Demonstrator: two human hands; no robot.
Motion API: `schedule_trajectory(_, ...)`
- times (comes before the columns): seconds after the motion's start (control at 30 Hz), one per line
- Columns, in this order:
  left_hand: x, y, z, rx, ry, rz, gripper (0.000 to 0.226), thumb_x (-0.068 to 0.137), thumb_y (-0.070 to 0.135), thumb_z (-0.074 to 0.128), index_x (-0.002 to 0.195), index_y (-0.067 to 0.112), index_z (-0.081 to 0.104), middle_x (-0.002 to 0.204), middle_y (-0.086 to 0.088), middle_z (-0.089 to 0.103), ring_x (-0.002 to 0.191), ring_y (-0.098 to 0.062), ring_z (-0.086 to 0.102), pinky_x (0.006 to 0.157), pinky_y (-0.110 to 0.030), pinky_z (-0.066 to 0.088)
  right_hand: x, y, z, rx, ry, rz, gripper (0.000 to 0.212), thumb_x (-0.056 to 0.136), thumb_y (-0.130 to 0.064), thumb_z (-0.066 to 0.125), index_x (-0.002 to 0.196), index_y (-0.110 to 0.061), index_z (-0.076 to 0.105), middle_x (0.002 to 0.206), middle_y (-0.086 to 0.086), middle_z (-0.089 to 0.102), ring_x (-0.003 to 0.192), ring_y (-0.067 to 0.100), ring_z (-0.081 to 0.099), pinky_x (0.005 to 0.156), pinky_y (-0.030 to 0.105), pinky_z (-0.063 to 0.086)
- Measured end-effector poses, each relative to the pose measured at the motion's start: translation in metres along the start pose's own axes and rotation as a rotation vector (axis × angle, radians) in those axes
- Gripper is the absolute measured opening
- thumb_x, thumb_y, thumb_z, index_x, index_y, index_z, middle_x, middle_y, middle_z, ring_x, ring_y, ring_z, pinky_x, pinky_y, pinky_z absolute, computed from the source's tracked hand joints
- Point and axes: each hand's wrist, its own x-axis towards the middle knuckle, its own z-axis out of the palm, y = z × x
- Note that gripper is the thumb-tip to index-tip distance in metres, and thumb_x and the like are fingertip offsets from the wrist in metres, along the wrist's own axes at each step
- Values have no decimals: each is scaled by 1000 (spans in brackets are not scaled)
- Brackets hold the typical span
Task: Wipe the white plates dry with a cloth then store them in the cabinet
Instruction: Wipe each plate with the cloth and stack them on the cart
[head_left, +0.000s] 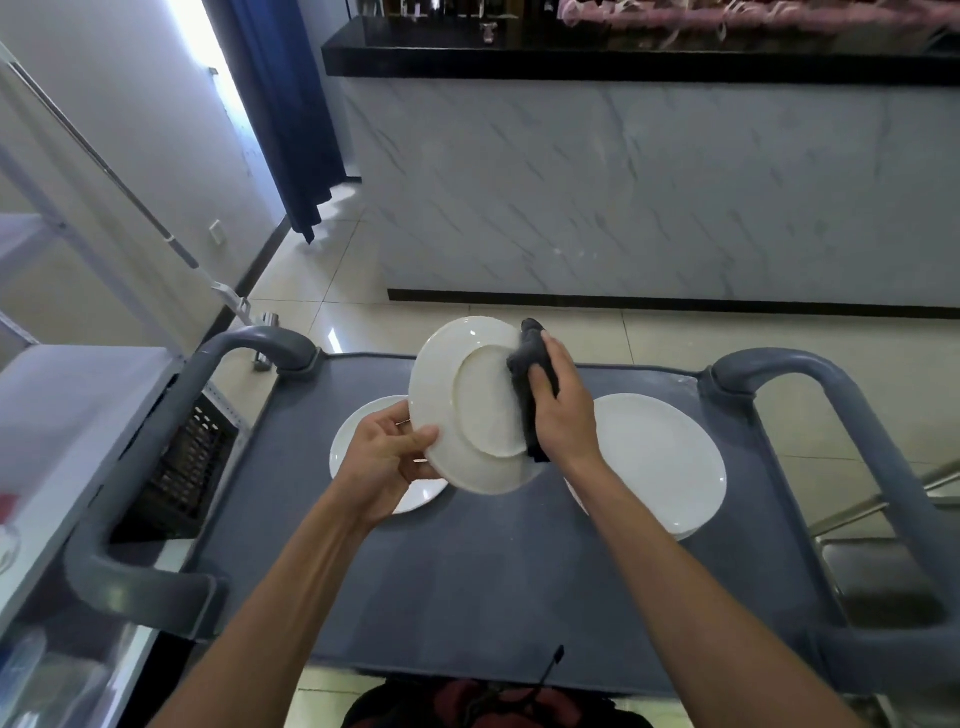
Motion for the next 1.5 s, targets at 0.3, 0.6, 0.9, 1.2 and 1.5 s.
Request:
schedule_trajectory(0.3,19,14,-20,96,-86,-33,32,78,8,70,110,4,73,97,-20,72,76,-33,69,68,-52,61,17,-31,27,-332,-126,-285,50,101,-32,40,150,-25,41,158,1,37,143,18,33,119,35,23)
schedule_trajectory(0.6,30,19,-22,134,-86,-34,23,91,-9,59,106,4,72,93,-16,75,80,-34,71,70,-48,60,-2,-41,66,-468,-171,-457,51,100,-39,35,149,-29,43,160,3,33,148,24,27,116,54,23)
schedule_trajectory(0.9,33,21,-30,156,-108,-39,20,92,-7,59,111,-5,67,97,-20,74,83,-35,72,67,-43,61,7,-48,86,-496,-111,-356,50,101,-46,29,148,-36,42,159,-5,34,148,15,25,118,50,19)
schedule_trajectory(1.2,30,20,-43,6,-95,-25,27,92,-7,58,113,5,71,99,-16,75,82,-32,71,69,-47,61,18,-33,84,-467,-19,-186,60,99,-54,21,151,-30,40,157,-4,38,146,14,30,118,48,23)
schedule_trajectory(1.5,35,23,-57,-78,-40,-40,31,91,-8,55,119,-1,67,103,-16,74,86,-30,72,73,-46,62,-5,-30,93,-576,-111,-136,60,97,-53,17,156,-39,23,165,-9,17,152,11,12,121,43,13)
